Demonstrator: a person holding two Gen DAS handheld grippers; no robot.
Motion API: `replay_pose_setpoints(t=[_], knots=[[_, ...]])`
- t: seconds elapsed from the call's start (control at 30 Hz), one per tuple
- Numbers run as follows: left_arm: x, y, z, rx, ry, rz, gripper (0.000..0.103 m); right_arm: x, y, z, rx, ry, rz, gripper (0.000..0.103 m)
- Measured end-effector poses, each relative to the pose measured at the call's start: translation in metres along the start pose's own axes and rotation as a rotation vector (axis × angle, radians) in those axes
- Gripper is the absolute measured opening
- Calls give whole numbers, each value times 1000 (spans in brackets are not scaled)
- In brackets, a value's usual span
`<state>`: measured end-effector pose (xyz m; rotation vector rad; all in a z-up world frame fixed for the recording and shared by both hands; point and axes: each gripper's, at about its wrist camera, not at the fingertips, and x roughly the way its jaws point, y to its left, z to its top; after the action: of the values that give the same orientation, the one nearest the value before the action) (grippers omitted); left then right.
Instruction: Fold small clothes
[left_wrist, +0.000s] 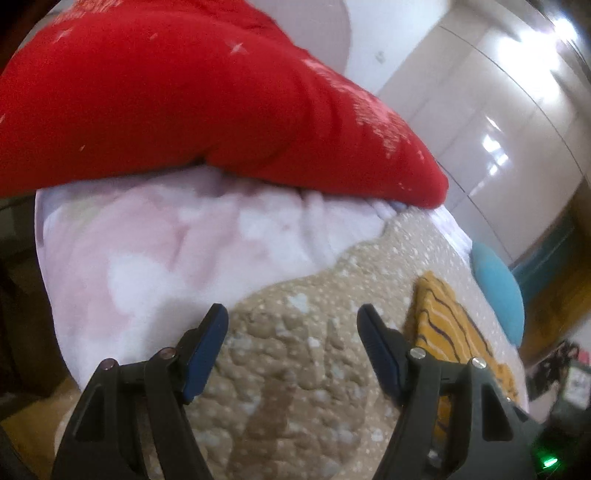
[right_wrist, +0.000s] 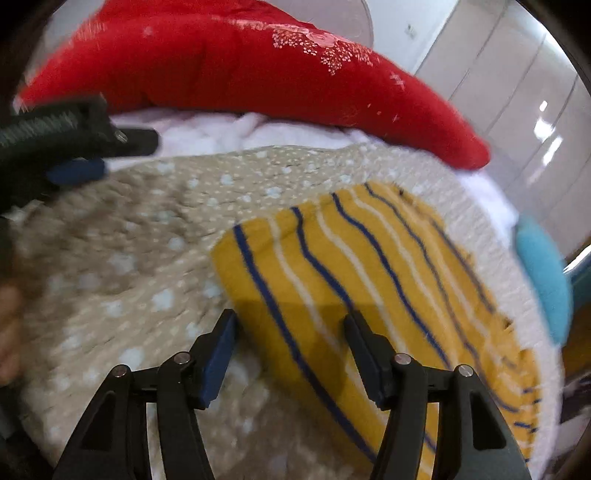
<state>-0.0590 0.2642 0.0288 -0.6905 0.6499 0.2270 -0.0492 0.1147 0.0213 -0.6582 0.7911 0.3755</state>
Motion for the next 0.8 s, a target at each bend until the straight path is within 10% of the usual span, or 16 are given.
replay_pose_setpoints(t=[0.27,0.37,0.6,0.8], knots=[[-7,17,4,-55,-2,6,71,44,-2,40,27,24,-224,68],[-9,13,3,-42,-9,24,71,51,-20,44,118,53,-216,33],[-7,-15,-7,46,-11,84,72,-15,-115,25,490,-79,-18,19],[-19,-84,-18,172,92,-91,73,-81,-236,-85,964,-212,111,17]])
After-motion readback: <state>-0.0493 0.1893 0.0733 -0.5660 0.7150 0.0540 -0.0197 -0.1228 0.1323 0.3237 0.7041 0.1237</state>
